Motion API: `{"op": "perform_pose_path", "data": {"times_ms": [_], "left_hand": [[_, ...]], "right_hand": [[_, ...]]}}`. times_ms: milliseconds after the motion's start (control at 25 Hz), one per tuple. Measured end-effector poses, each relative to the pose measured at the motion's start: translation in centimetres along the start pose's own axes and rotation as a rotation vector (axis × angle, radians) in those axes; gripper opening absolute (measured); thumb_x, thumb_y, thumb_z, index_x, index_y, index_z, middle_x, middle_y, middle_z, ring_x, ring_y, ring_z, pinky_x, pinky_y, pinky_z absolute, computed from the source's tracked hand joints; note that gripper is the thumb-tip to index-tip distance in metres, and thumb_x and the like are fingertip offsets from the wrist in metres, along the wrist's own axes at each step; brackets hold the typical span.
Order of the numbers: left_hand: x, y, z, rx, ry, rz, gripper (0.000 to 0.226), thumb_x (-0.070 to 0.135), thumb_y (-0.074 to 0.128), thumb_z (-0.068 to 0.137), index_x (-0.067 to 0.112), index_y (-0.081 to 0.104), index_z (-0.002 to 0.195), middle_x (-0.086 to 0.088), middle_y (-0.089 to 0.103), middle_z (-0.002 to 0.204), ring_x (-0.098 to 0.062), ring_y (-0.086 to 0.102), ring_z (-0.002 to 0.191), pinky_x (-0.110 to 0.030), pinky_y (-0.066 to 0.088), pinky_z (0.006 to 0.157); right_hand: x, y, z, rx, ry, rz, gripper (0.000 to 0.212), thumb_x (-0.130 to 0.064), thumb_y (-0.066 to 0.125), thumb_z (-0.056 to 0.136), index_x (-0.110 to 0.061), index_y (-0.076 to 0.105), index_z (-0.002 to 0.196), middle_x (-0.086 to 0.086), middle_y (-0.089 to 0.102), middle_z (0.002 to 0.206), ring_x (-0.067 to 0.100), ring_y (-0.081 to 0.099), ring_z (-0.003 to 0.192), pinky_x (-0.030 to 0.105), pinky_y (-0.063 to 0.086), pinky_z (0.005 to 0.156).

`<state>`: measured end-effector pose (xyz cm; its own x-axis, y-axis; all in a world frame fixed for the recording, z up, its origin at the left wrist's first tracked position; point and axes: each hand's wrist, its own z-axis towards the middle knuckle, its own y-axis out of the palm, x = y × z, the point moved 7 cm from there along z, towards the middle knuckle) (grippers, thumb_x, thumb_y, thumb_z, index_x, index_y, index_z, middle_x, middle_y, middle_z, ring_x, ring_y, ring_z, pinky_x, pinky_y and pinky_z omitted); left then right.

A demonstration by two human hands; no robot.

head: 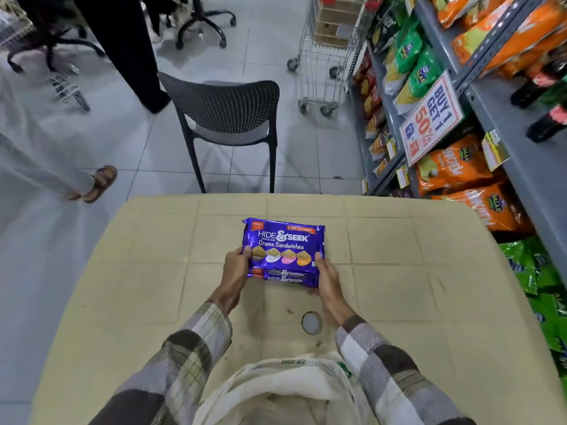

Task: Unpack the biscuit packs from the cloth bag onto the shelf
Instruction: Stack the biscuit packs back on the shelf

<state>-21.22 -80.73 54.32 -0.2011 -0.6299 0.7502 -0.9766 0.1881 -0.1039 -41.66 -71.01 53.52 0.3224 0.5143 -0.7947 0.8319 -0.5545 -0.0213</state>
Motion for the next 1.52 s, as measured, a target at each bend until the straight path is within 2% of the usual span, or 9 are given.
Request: {"op": "perform_pose_path", "data": {"times_ms": [200, 560, 680, 800, 920, 1000, 1160, 1320, 1520], "left_hand": [[1.3, 1.2, -3.3, -0.018, 0.084, 0.010, 0.029, 0.028, 0.049, 0.098, 0.015, 0.074, 0.091, -0.011, 0.078, 0.092, -0.031, 0.074, 0.085, -0.043, 0.057, 0.082], [7.0, 9.2, -13.9, -0.256, 0.259, 0.079, 0.035, 0.031, 0.042, 0.103, 0.021, 0.069, 0.083, 0.012, 0.071, 0.061, -0.009, 0.064, 0.058, -0.027, 0.043, 0.059], [9.7, 12.1, -19.3, -0.353, 0.372, 0.127, 0.033, 0.037, 0.047, 0.099, 0.021, 0.074, 0.087, 0.011, 0.075, 0.073, -0.014, 0.068, 0.071, -0.035, 0.051, 0.073], [12.5, 15.5, -26.0, -0.479, 0.574, 0.130, 0.033, 0.041, 0.052, 0.093, 0.033, 0.067, 0.121, 0.007, 0.077, 0.102, -0.017, 0.073, 0.092, -0.046, 0.056, 0.091], [14.0, 19.0, -34.5, -0.614, 0.635, 0.118, 0.044, 0.035, 0.052, 0.098, 0.049, 0.045, 0.140, 0.010, 0.072, 0.105, -0.018, 0.071, 0.083, -0.041, 0.061, 0.071], [13.4, 21.4, -40.6, -0.717, 0.641, 0.114, 0.041, 0.034, 0.049, 0.101, 0.049, 0.046, 0.139, 0.010, 0.071, 0.103, -0.017, 0.070, 0.076, -0.037, 0.060, 0.061], [11.4, 25.4, -52.2, -0.858, 0.734, 0.080, 0.036, 0.032, 0.047, 0.103, 0.036, 0.052, 0.138, 0.006, 0.072, 0.099, -0.008, 0.069, 0.062, -0.030, 0.059, 0.050], [8.7, 28.8, -62.3, -1.025, 0.765, 0.080, 0.035, 0.034, 0.051, 0.101, 0.028, 0.058, 0.134, 0.002, 0.074, 0.097, -0.010, 0.072, 0.064, -0.031, 0.058, 0.048], [4.2, 32.3, -73.3, -1.200, 0.748, 0.099, 0.041, 0.043, 0.059, 0.095, 0.028, 0.061, 0.133, -0.006, 0.073, 0.112, -0.027, 0.074, 0.086, -0.046, 0.062, 0.059]], "right_hand": [[-0.4, -2.6, -4.0, 0.032, -0.041, 0.047, 0.033, -0.030, 0.042, 0.106, -0.010, 0.068, 0.111, 0.003, 0.077, 0.095, 0.012, 0.074, 0.076, 0.021, 0.057, 0.061], [-8.0, -12.9, -15.0, 0.242, -0.295, 0.051, 0.026, -0.034, 0.050, 0.102, -0.019, 0.070, 0.097, 0.000, 0.075, 0.080, 0.017, 0.065, 0.065, 0.026, 0.045, 0.050], [-11.1, -17.4, -20.9, 0.301, -0.395, 0.083, 0.025, -0.032, 0.047, 0.103, -0.021, 0.068, 0.110, -0.001, 0.074, 0.085, 0.017, 0.062, 0.067, 0.025, 0.042, 0.049], [-12.9, -22.8, -27.6, 0.387, -0.525, 0.148, 0.023, -0.027, 0.047, 0.104, -0.028, 0.066, 0.117, -0.005, 0.075, 0.087, 0.017, 0.062, 0.067, 0.025, 0.042, 0.049], [-13.0, -27.3, -35.4, 0.487, -0.624, 0.245, 0.038, -0.028, 0.047, 0.104, -0.036, 0.049, 0.141, -0.009, 0.074, 0.105, 0.017, 0.065, 0.077, 0.024, 0.045, 0.049], [-12.3, -30.2, -41.4, 0.566, -0.691, 0.287, 0.050, -0.028, 0.048, 0.104, -0.046, 0.032, 0.148, -0.023, 0.069, 0.117, 0.009, 0.069, 0.084, 0.023, 0.052, 0.054], [-10.5, -36.8, -52.8, 0.750, -0.802, 0.333, 0.046, -0.023, 0.050, 0.103, -0.034, 0.043, 0.148, -0.013, 0.058, 0.140, 0.006, 0.063, 0.116, 0.028, 0.054, 0.095], [-7.9, -42.0, -63.5, 0.909, -0.813, 0.363, 0.044, -0.023, 0.052, 0.102, -0.030, 0.047, 0.146, -0.006, 0.062, 0.134, 0.004, 0.066, 0.106, 0.022, 0.055, 0.090], [-4.0, -46.1, -76.2, 1.093, -0.819, 0.408, 0.046, -0.014, 0.046, 0.102, -0.028, 0.046, 0.146, -0.007, 0.067, 0.124, 0.008, 0.067, 0.098, 0.023, 0.055, 0.088]]}}
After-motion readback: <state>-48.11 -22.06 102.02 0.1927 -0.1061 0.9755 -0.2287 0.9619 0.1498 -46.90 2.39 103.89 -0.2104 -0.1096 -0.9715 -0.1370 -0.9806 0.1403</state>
